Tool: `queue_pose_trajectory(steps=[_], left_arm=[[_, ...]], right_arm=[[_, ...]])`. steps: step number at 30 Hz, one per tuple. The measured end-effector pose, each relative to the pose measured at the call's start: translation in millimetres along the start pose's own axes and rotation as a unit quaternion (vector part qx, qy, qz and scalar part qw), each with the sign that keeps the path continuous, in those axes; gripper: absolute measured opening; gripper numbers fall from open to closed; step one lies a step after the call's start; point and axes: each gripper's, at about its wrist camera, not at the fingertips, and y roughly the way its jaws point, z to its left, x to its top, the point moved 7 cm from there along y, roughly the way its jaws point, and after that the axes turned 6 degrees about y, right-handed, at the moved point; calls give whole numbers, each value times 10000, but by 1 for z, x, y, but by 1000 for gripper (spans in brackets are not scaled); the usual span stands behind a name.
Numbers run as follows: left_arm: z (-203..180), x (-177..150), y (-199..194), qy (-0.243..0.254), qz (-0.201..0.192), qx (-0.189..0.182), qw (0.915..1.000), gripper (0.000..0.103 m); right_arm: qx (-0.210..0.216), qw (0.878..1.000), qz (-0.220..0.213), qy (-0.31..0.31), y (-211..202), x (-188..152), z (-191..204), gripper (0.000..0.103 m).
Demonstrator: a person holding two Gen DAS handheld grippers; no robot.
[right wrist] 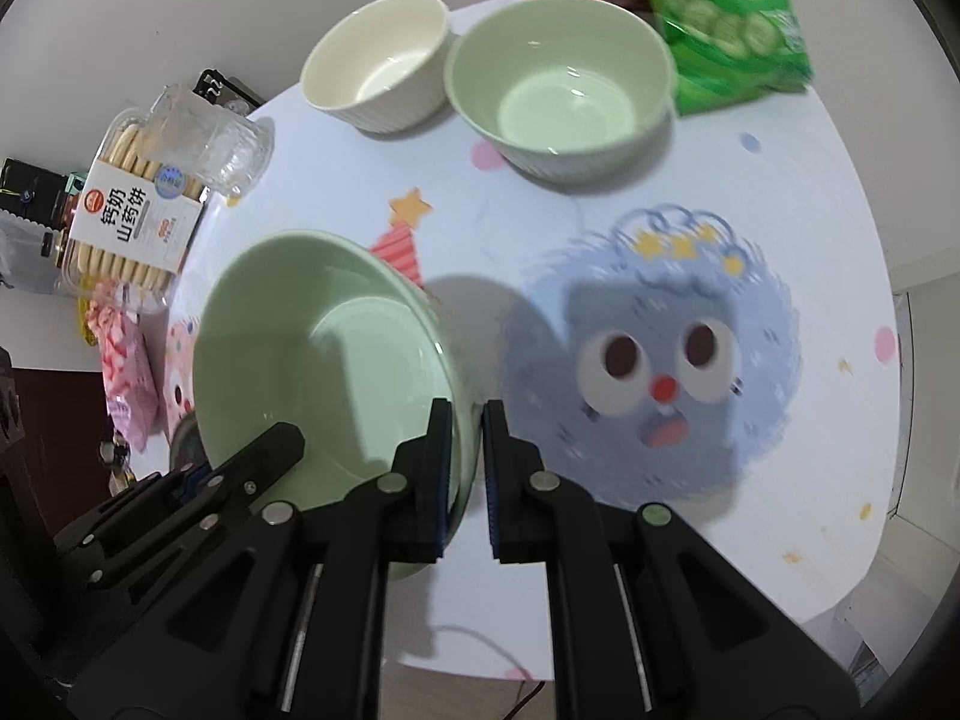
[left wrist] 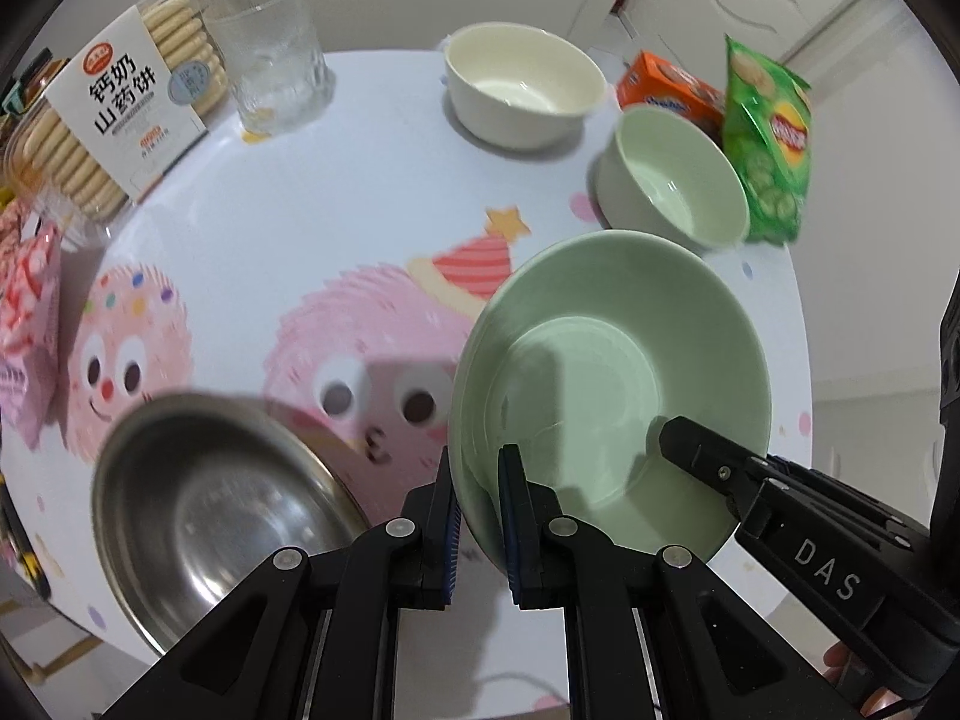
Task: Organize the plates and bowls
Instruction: 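Lift the pale green bowl, set it beside the steel bowls, open both tools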
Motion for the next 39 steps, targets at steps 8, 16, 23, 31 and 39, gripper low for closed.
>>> queue_pose_trajectory(steps=[8, 16, 23, 31, 39], left_arm=[[-19, -34, 18, -24, 165, -86, 9998, 12], [-26, -59, 40, -60, 340, -48, 9994, 12], [-27, -65, 47, -115, 392, -67, 9991, 12], [-24, -69, 58, -197, 518, -70, 9984, 12], [-22, -67, 57, -177, 516, -68, 9985, 13]], right_arm=[[-26, 9999, 103, -25, 2, -27, -31, 12], [-110, 9995, 288, -120, 18, -45, -49, 13], [-155, 9991, 342, -221, 24, -50, -55, 13], [-128, 9986, 457, -222, 30, -53, -57, 13], [-48, 9990, 393, -184, 25, -48, -59, 13]])
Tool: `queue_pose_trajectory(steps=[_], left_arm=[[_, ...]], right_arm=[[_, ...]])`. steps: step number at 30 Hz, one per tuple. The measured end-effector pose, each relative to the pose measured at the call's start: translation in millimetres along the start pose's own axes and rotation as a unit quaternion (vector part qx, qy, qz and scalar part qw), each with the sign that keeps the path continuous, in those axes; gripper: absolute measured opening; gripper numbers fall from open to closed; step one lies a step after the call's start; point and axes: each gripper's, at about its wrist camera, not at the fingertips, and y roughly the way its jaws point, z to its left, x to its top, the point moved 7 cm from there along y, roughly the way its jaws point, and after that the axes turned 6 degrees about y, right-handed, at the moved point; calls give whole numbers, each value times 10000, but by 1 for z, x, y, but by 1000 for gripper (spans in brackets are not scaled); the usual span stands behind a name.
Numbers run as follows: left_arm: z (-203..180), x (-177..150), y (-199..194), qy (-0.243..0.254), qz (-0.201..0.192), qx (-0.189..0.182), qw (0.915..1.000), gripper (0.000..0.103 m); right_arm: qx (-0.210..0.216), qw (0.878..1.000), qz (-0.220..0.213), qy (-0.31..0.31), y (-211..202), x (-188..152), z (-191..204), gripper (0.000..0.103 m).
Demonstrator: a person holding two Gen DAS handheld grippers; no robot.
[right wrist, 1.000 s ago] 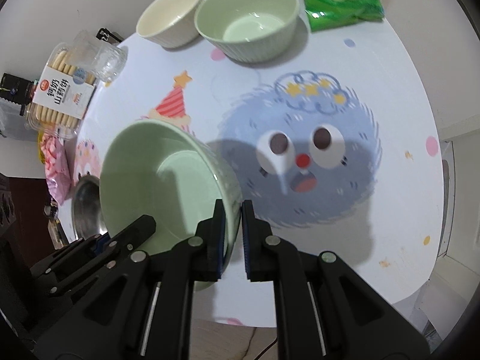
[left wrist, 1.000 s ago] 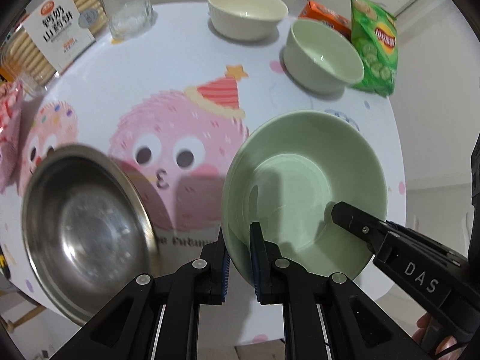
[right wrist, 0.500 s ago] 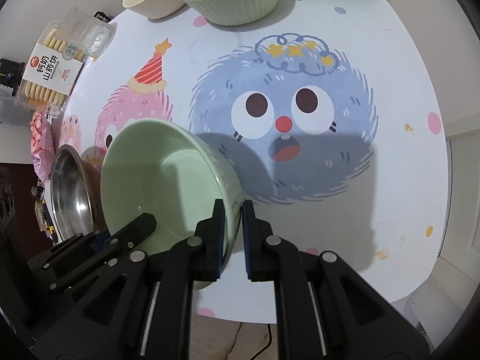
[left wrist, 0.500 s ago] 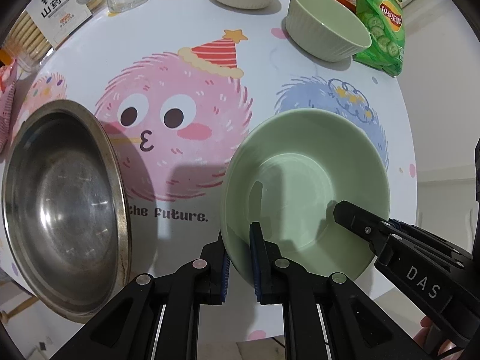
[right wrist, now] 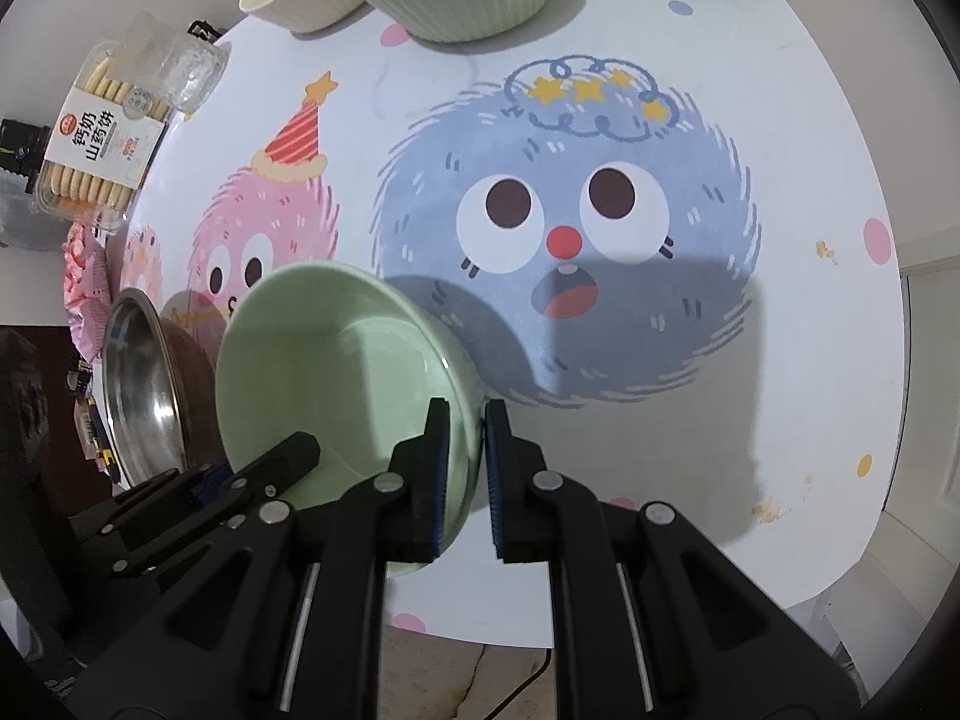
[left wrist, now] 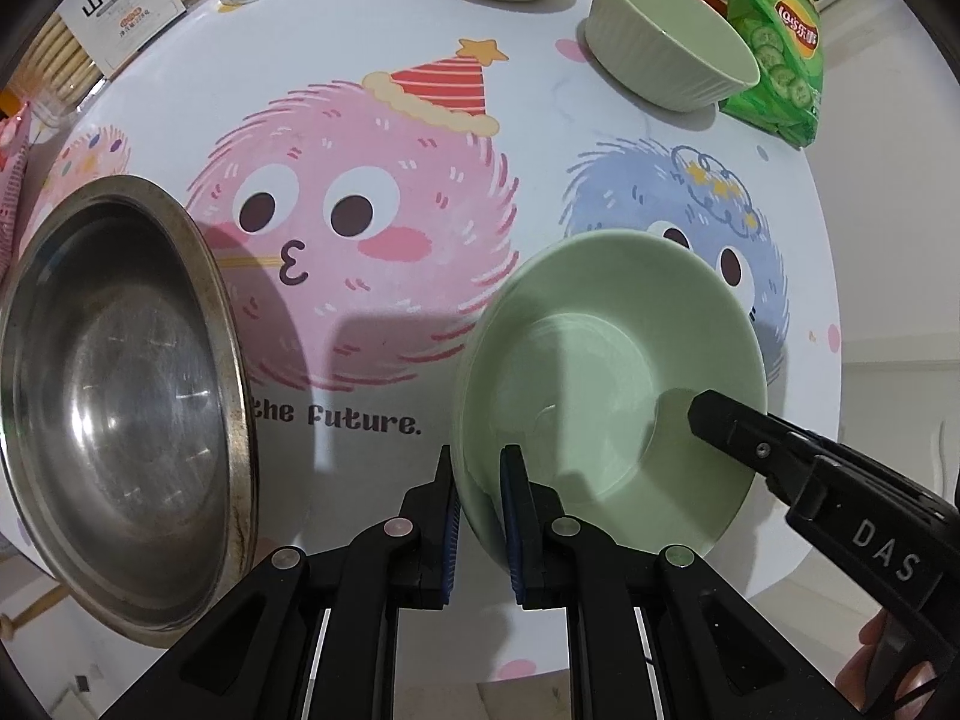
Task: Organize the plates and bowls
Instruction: 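Lift the pale green bowl, set it beside the steel bowls, open both tools, then move both tools to the cream bowl and grip its rim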
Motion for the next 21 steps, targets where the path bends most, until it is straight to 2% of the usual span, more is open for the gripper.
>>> queue_pose_trajectory(steps=[2, 7, 9, 11, 14, 15, 16, 17, 18, 19, 20, 21], left_arm=[[2, 2, -3, 13, -47, 53, 10000, 13], [6, 6, -13, 16, -135, 122, 9998, 22], [6, 9, -18, 37, -197, 140, 9997, 23], [5, 12, -23, 34, -257, 134, 9996, 27], [3, 17, -29, 34, -354, 97, 9993, 39], [1, 19, -32, 47, -412, 86, 9991, 50], [0, 22, -34, 56, -456, 72, 9989, 61], [-2, 24, -37, 67, -507, 46, 9987, 66], [-4, 27, -39, 69, -562, 10, 9984, 77], [-5, 29, -41, 67, -598, -16, 9982, 85], [-6, 30, -44, 65, -642, -46, 9979, 86], [-6, 31, -47, 69, -671, -55, 9977, 87]], right_arm=[[21, 10000, -42, -13, -3, 1, 0, 13], [144, 9997, -185, -28, -13, 6, 1, 14], [251, 9994, -247, 35, -18, 9, 0, 18], [333, 9989, -324, 78, -24, 13, -1, 24], [364, 9983, -434, 120, -33, 18, -3, 43], [381, 9980, -483, 135, -36, 20, -4, 50], [400, 9977, -535, 146, -40, 23, -5, 53], [407, 9974, -577, 157, -43, 25, -6, 54], [424, 9971, -608, 176, -45, 26, -8, 57], [470, 9967, -628, 214, -48, 29, -10, 66], [500, 9964, -644, 250, -50, 30, -11, 72], [524, 9960, -661, 287, -52, 31, -13, 84]])
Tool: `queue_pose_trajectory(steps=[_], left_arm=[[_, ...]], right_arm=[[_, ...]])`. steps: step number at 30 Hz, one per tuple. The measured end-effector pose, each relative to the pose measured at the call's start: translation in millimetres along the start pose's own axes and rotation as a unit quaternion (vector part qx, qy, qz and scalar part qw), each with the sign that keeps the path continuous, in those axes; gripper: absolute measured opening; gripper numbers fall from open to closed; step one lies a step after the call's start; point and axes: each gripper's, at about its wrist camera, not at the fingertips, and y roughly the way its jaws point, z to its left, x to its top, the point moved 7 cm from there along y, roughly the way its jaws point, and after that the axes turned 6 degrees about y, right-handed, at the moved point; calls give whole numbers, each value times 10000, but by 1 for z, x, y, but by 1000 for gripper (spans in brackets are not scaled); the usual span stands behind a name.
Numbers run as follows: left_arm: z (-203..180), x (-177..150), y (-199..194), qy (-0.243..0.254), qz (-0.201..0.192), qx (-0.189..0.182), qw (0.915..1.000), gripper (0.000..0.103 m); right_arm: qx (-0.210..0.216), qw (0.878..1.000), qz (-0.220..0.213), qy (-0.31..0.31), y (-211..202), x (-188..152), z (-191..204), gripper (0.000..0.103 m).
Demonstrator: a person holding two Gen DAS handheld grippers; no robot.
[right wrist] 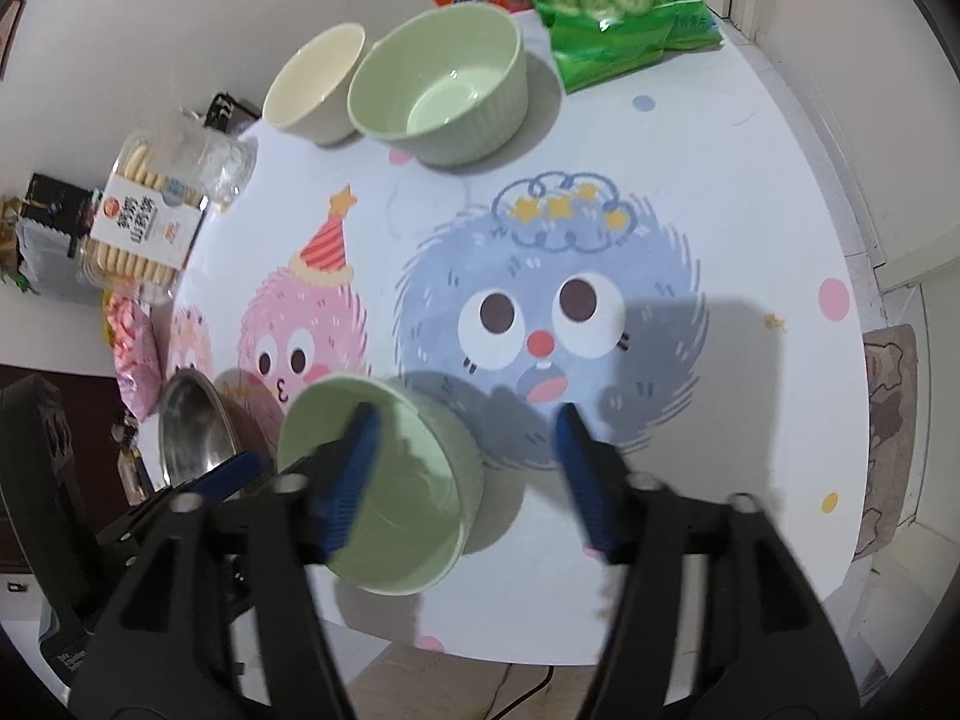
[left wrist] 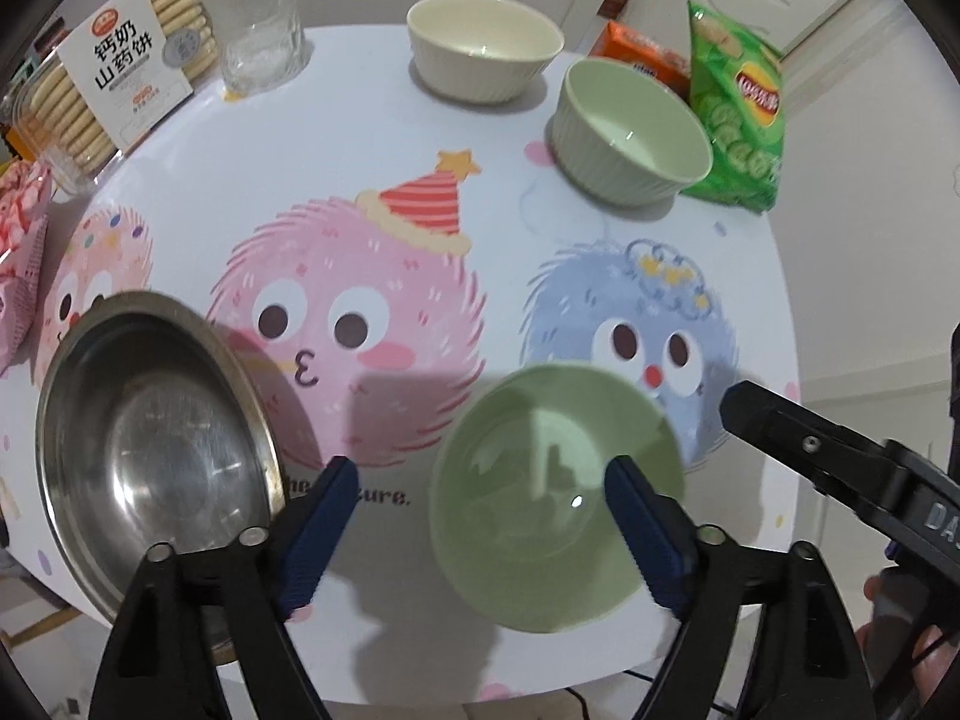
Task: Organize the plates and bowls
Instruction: 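Move both tools to the cream bowl and grip its rim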
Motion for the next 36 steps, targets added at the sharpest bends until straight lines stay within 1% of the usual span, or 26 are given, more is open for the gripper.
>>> queue_pose_trajectory(steps=[1, 2, 3, 4, 5, 6, 7, 15, 19, 22, 28, 36], left_arm=[[-1, 2, -1, 7, -20, 7, 10000, 89], [-2, 3, -2, 15, -35, 25, 10000, 91], [-3, 4, -3, 16, -56, 40, 10000, 98], [-4, 6, -4, 12, -104, 34, 9999, 103], [-5, 7, -6, 3, -144, 43, 9999, 103], [-5, 8, -6, -1, -162, 56, 9999, 103], [-6, 9, -6, -11, -168, 67, 9998, 103], [-2, 23, -13, -224, -237, -5, 9995, 103], [3, 38, -16, -178, -268, 1, 9995, 103], [6, 52, -17, -137, -279, -19, 9995, 103], [15, 89, -15, -75, -275, -97, 9995, 103], [30, 132, -7, -154, -259, -174, 9994, 103]], right_arm=[[19, 10000, -23, 26, -2, 2, -2, 90], [26, 10000, -57, 43, -5, 4, -4, 90], [28, 10000, -75, 51, -7, 5, -5, 91], [39, 9999, -78, 61, -8, 7, -7, 93], [56, 9999, -81, 75, -10, 8, -9, 95], [67, 9999, -93, 86, -11, 10, -10, 101], [72, 9998, -133, 95, -14, 13, -11, 102], [101, 9997, -204, 117, -24, 24, -14, 102], [126, 9997, -194, 114, -25, 32, -5, 102], [139, 9997, -197, 53, -23, 42, 7, 102], [133, 9995, -266, -79, -20, 73, 41, 102], [68, 9991, -218, -352, -2, 113, 84, 102]])
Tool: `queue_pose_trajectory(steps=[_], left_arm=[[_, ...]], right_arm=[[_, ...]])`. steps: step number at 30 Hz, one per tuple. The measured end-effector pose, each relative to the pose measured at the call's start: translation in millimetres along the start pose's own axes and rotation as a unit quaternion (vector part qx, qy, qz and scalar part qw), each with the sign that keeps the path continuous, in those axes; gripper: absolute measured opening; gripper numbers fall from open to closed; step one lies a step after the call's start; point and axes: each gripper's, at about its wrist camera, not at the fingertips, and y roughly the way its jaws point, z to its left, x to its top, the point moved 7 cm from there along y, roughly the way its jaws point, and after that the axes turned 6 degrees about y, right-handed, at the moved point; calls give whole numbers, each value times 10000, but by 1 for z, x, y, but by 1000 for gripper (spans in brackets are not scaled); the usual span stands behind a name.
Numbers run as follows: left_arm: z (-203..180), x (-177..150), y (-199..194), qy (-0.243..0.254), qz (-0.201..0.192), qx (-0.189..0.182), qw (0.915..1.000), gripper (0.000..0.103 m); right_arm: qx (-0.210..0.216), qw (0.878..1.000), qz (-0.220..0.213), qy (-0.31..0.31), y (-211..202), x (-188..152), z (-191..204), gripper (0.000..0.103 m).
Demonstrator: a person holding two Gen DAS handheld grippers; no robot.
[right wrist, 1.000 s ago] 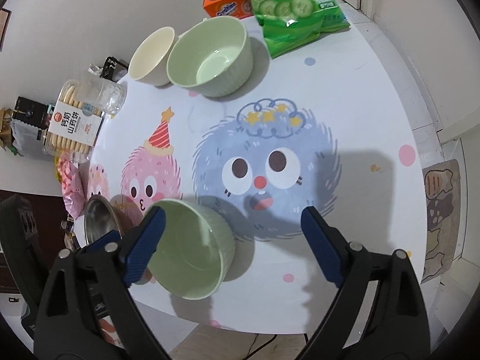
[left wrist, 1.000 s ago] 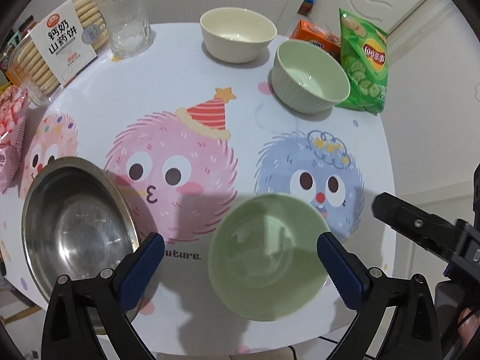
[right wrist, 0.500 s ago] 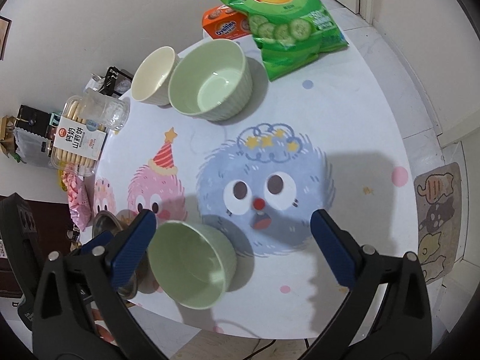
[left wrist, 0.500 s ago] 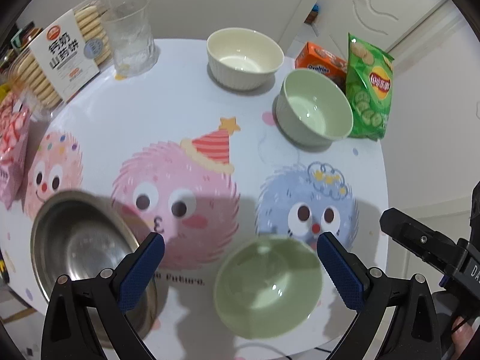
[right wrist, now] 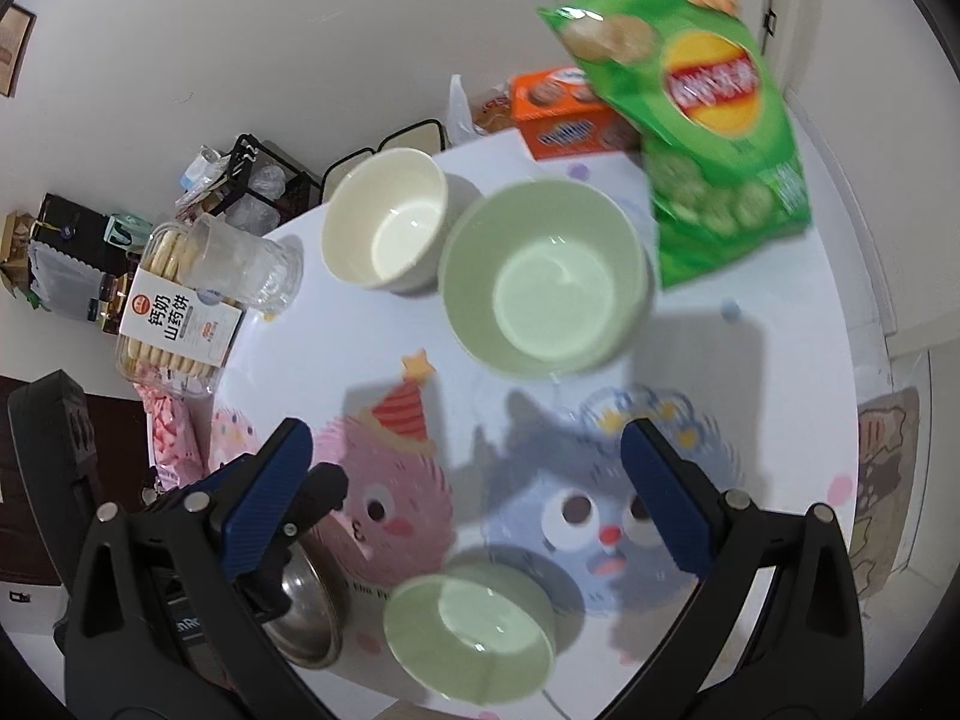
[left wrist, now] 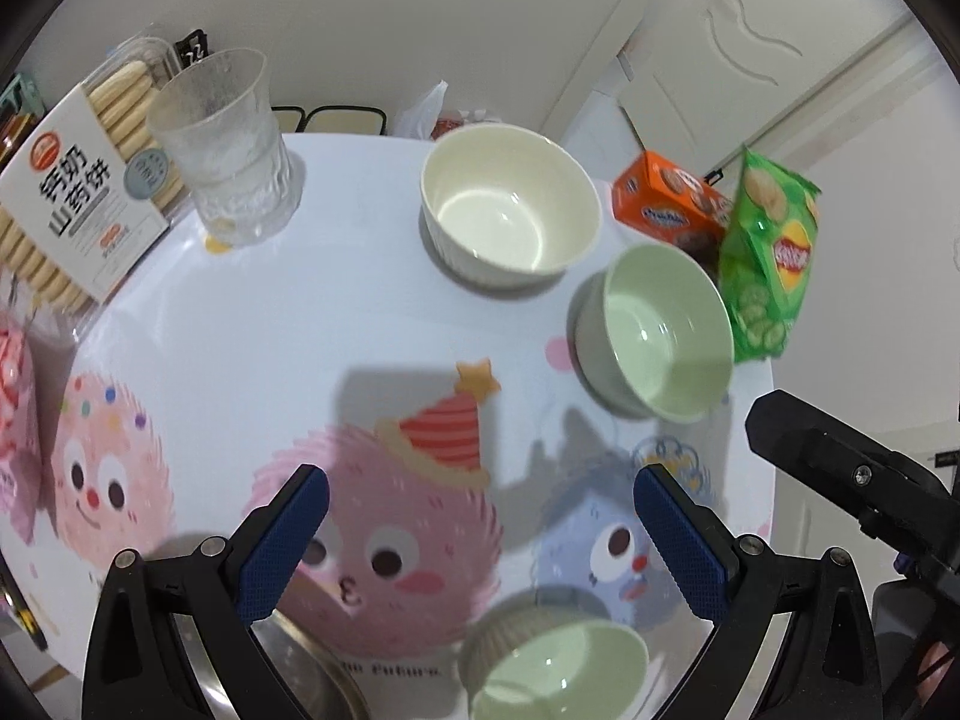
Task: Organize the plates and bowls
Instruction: 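Move both tools to the cream bowl and grip its rim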
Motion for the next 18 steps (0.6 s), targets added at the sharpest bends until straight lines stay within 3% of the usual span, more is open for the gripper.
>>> queue_pose_trajectory(steps=[10, 18], left_arm=[[24, 41, 18, -436, 165, -224, 9987, 103], [33, 68, 36, -529, 262, -172, 9981, 103]], right_arm=[[-148, 9989, 214, -378, 33, 45, 33, 102], [-241, 9968, 418, -633, 62, 80, 48, 102]])
